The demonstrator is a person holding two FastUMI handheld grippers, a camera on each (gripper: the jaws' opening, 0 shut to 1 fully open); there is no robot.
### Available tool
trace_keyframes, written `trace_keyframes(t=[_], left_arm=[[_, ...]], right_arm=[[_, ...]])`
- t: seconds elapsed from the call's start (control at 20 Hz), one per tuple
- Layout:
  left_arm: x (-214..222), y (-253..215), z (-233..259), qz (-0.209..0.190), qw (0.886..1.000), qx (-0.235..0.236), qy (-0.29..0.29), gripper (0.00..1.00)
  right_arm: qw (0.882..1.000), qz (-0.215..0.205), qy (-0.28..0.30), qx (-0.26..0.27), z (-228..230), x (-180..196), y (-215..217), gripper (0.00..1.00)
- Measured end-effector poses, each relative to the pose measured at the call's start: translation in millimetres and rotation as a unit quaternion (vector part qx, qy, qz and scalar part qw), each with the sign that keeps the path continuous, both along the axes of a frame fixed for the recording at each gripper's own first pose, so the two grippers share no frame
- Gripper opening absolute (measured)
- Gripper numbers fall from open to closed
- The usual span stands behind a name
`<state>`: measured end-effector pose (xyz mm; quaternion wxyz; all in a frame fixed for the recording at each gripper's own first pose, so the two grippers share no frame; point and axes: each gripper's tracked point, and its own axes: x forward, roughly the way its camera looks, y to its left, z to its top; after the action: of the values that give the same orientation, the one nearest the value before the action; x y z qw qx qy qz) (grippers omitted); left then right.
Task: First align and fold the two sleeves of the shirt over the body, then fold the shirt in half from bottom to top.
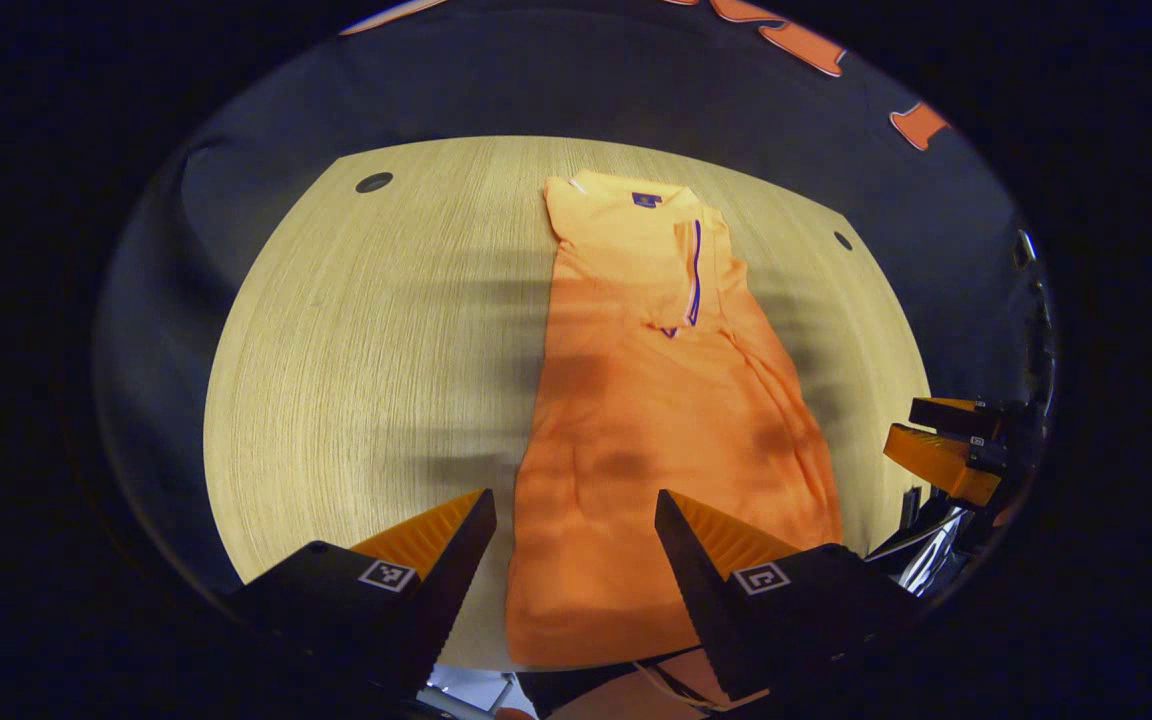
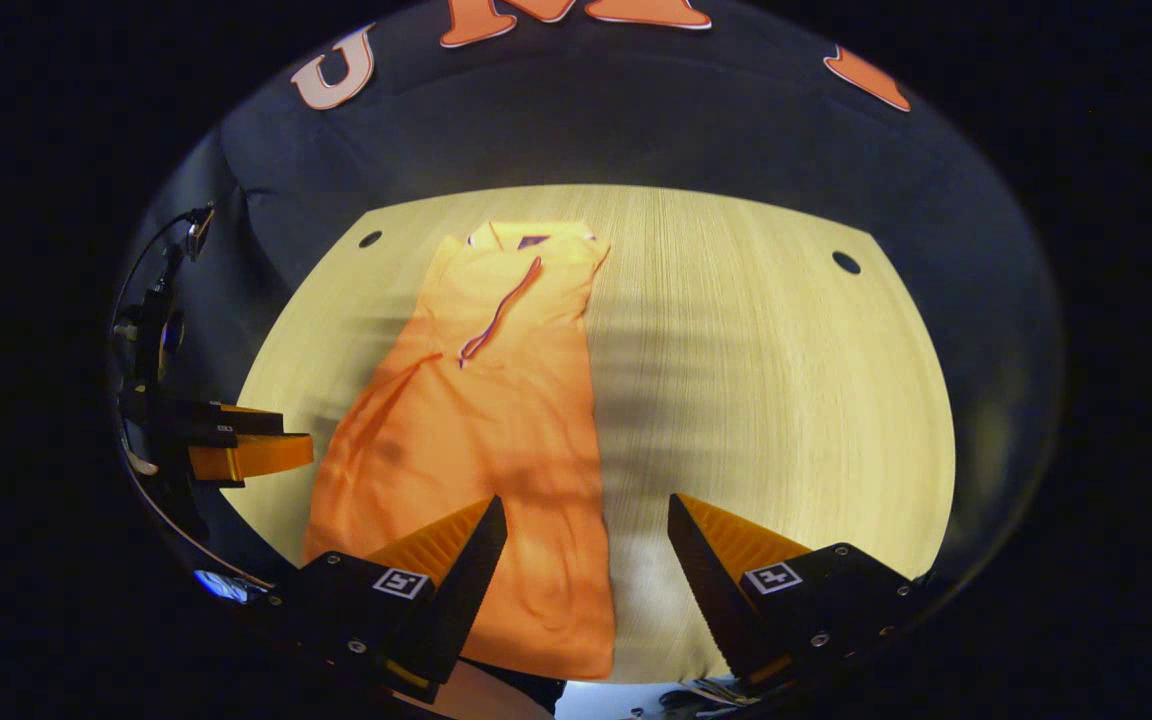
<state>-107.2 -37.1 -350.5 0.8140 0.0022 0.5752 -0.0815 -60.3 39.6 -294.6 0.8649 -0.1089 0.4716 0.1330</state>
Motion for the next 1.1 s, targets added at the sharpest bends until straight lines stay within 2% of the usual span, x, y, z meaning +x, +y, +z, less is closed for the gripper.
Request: trace_keyframes(t=[0.25, 0.4, 0.55, 0.85, 1.1], left_arm=[[-53.8, 8.4, -14.2, -0.016, 0.999, 0.006, 0.044, 0.99], [-82.8, 14.2, -21.4, -0.027, 0.997, 0.018, 0.064, 0.99], [-109.0, 17.4, -31.3, -0.015, 0.996, 0.016, 0.087, 0.99], [-156.2, 19.7, -52.2, -0.003, 0.992, 0.019, 0.127, 0.99], [-180.5, 23.2, -71.3, 0.012, 0.989, 0.028, 0.145, 0.99]], right_arm=[[0.996, -0.009, 0.083, -0.021, -44.2, -63.4, -16.4, 0.99], [0.992, -0.013, 0.117, -0.036, -66.0, -86.9, -28.0, 0.99], [0.988, -0.015, 0.147, -0.042, -78.8, -113.4, -33.2, 0.99], [0.98, -0.007, 0.187, -0.062, -104.4, -145.9, -34.9, 0.99], [0.978, -0.009, 0.193, -0.083, -118.6, -150.2, -39.1, 0.99]])
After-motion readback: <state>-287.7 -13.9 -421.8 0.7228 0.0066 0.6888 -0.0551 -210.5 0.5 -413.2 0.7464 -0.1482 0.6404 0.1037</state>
